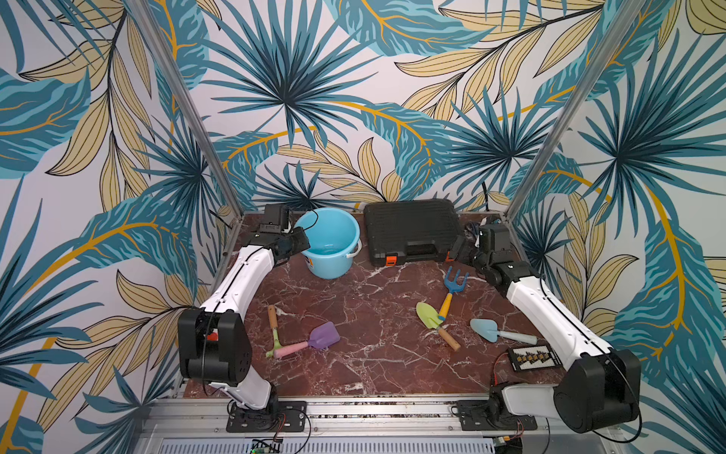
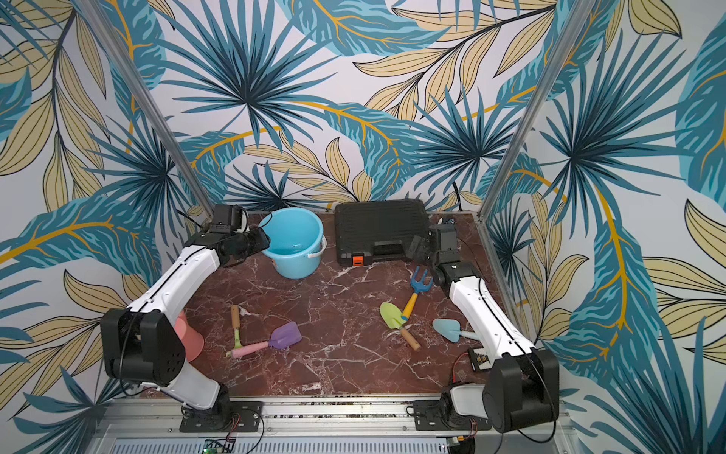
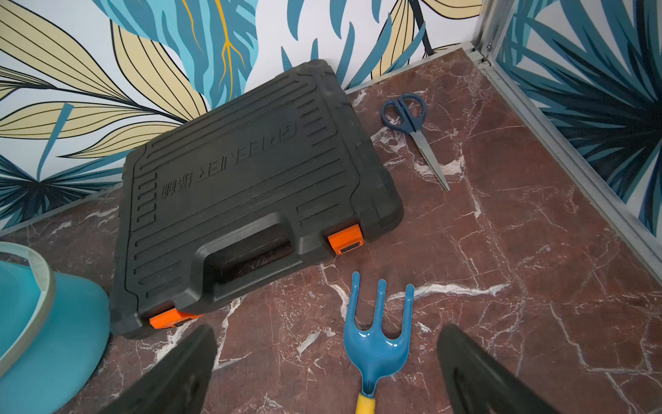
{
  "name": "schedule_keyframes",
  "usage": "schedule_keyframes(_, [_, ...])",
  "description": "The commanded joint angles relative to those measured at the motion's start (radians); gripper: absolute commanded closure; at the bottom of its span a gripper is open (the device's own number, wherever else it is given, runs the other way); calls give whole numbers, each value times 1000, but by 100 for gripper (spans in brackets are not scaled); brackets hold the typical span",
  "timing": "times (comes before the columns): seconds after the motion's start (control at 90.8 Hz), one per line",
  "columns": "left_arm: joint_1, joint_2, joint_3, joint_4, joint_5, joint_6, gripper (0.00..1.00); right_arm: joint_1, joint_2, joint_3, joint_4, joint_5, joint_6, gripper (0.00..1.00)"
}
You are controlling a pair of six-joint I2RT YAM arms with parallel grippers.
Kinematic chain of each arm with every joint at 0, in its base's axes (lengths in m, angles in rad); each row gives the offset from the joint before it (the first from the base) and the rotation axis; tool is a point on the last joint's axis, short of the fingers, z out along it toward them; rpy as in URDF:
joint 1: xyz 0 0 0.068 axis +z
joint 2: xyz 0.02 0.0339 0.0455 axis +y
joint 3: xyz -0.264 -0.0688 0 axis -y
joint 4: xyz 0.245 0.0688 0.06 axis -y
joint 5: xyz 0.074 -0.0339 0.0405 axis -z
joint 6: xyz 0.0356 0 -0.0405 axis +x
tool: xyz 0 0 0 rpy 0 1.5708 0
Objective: Organize the gardening tools
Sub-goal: Adjust the container at the center of the board.
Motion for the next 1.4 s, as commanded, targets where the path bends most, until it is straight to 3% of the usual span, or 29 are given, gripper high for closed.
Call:
schedule_keyframes(0.0, [-32,22,65,3,36,-35,52,19,-4,14,-39,7,7,0])
schedule_keyframes(0.231, [-59,92,117,51,11,-88,58,42,-10,10,-55,14,10,0])
schedule_keyframes(0.308, [-59,106,120,73,-15,-109,68,48,-11,8,-57,17,11,0])
schedule_keyframes(0.496, [-58,127,118,131,-61,-153,69,66,-18,4,-60,26,11,0])
schedule_keyframes(0.65, [-40,175,148,146,-66,-241,80,79,-18,1,-65,30,15,0])
schedule_keyframes(0.848, [-35,219,200,143,-65,-269,80,91,-29,-9,-72,40,14,1])
schedule_keyframes(1.157, [-29,279,248,182,-35,-309,72,105,-18,-7,-70,36,15,0])
schedule_keyframes(1.267, [-19,262,264,147,-44,-290,44,113,-17,3,-75,37,9,0])
schedule_keyframes(1.388, [11,192,245,113,-71,-267,23,126,-17,10,-74,39,-7,1])
